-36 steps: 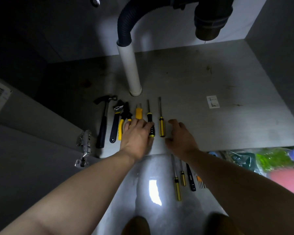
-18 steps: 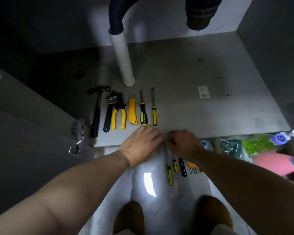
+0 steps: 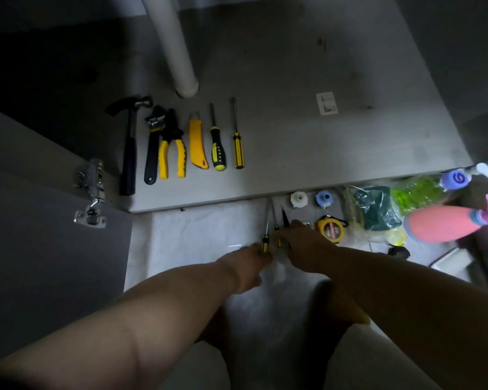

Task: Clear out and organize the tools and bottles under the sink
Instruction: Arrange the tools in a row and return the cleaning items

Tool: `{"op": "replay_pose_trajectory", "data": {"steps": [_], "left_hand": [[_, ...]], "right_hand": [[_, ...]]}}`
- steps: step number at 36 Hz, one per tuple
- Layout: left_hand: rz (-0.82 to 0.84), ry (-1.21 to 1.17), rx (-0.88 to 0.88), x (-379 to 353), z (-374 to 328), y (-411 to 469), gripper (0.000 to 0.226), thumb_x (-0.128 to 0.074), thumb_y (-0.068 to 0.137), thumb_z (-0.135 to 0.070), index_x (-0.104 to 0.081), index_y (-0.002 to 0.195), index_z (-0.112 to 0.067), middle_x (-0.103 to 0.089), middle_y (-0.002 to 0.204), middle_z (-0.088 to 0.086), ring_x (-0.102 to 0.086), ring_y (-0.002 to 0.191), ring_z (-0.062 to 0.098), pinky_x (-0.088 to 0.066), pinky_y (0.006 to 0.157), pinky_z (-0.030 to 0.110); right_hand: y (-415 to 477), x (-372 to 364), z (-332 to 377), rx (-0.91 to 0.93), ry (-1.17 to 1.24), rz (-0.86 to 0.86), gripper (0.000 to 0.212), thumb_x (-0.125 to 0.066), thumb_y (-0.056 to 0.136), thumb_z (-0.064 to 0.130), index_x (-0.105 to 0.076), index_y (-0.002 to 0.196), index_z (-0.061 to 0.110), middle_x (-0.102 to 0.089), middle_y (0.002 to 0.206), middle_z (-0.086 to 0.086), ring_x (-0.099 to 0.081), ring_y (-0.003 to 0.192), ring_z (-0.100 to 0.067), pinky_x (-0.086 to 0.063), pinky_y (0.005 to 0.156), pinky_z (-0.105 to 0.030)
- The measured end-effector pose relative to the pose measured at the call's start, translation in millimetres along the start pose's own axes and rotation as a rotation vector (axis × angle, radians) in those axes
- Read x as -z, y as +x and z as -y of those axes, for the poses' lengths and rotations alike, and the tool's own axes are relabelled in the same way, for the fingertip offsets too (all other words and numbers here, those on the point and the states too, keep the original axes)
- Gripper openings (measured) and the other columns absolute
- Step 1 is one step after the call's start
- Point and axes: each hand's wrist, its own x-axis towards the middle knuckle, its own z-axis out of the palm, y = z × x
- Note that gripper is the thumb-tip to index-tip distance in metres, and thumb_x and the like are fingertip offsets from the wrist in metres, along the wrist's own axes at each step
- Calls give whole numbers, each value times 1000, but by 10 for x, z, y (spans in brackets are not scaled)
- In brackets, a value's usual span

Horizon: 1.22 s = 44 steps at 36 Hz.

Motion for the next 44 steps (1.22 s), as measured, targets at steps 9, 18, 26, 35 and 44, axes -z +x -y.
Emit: {"op": "replay_pose_trajectory", "data": {"steps": [9, 18, 26, 35, 44], "left_hand": [[10, 101, 16, 57, 289, -84, 42, -48, 105, -20, -45, 147, -23, -44, 146, 17, -53, 124, 38, -46, 104, 40], [-77, 106, -33, 263, 369, -394, 29, -55, 100, -18, -56, 129, -24, -60, 123, 4, -63, 105, 28, -53, 92, 39], [21, 140, -111, 879, 43, -783, 27, -63, 96, -25, -67, 123, -25, -70, 117, 1, -65, 107, 25, -53, 92, 36], [3, 32, -96, 1604, -539, -1279, 21, -72, 93, -20, -74, 114, -19, -75, 102, 1, -66, 86, 12, -49, 79, 23], [-271, -464, -82, 1484, -463, -1284, 20, -74, 92, -18, -74, 112, -17, -77, 79, 5, -72, 73, 9, -56, 73, 22]], "right_hand": [[140, -236, 227, -112, -8, 5, 43, -54, 95, 11, -49, 138, 9, -42, 141, -17, -54, 122, -34, -49, 97, -40], [131, -285, 333, -60, 64, -29, 25, -54, 98, 15, -62, 122, 11, -65, 122, -11, -62, 115, -26, -52, 98, -35], [-198, 416, 463, 11, 71, 129, 21, -72, 78, 6, -74, 98, 11, -70, 110, -5, -67, 102, -24, -49, 79, -24], [-849, 1280, 463, -115, 556, 271, 4, -71, 87, 6, -73, 90, 6, -76, 84, -18, -76, 76, -23, -64, 73, -33], [-856, 1252, 371, -146, 752, -145, 6, -70, 88, 2, -68, 88, 7, -74, 71, -15, -75, 66, -22, -60, 62, -29]]}}
